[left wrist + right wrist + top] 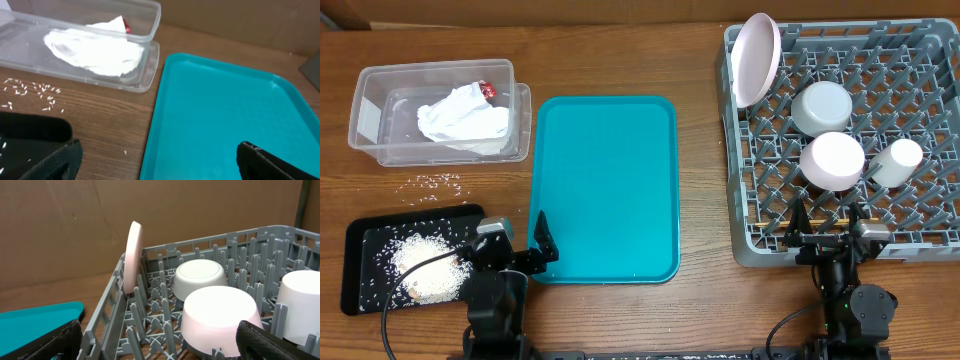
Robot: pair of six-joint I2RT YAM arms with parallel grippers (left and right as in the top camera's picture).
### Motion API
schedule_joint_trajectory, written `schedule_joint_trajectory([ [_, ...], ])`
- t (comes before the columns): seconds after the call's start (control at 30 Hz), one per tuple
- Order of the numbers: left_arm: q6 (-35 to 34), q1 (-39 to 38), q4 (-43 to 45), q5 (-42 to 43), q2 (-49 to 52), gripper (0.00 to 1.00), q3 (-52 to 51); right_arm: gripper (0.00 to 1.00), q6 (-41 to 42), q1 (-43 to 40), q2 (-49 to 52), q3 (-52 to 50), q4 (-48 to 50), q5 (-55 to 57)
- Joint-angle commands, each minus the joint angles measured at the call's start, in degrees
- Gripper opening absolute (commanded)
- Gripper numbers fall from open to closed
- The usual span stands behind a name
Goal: Sort waste into correct bins and load items into the dishwasher
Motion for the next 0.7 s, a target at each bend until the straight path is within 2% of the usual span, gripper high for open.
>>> schedule_joint_trajectory([
  [0.0, 1.31, -0.11, 1.07, 0.48, -4.28, 1.0, -1.4, 1.0, -0.2, 0.15, -0.52, -0.59, 0.31, 0.48],
  [0.23, 1.31, -0.11, 1.53, 0.42, -13.2, 1.0, -1.51, 1.0, -0.2, 0.15, -0.52, -0.59, 0.31, 0.48],
  [0.57, 1.27, -0.11, 9.99, 0.46, -12.98, 1.0, -1.55, 1.0, -0.2, 0.15, -0.52, -0.59, 0.31, 0.48],
  [0.67, 1.31, -0.11, 9.92, 0.42, -12.98, 1.0, -1.55, 1.0, -0.2, 0.15, -0.52, -0.59, 0.31, 0.48],
])
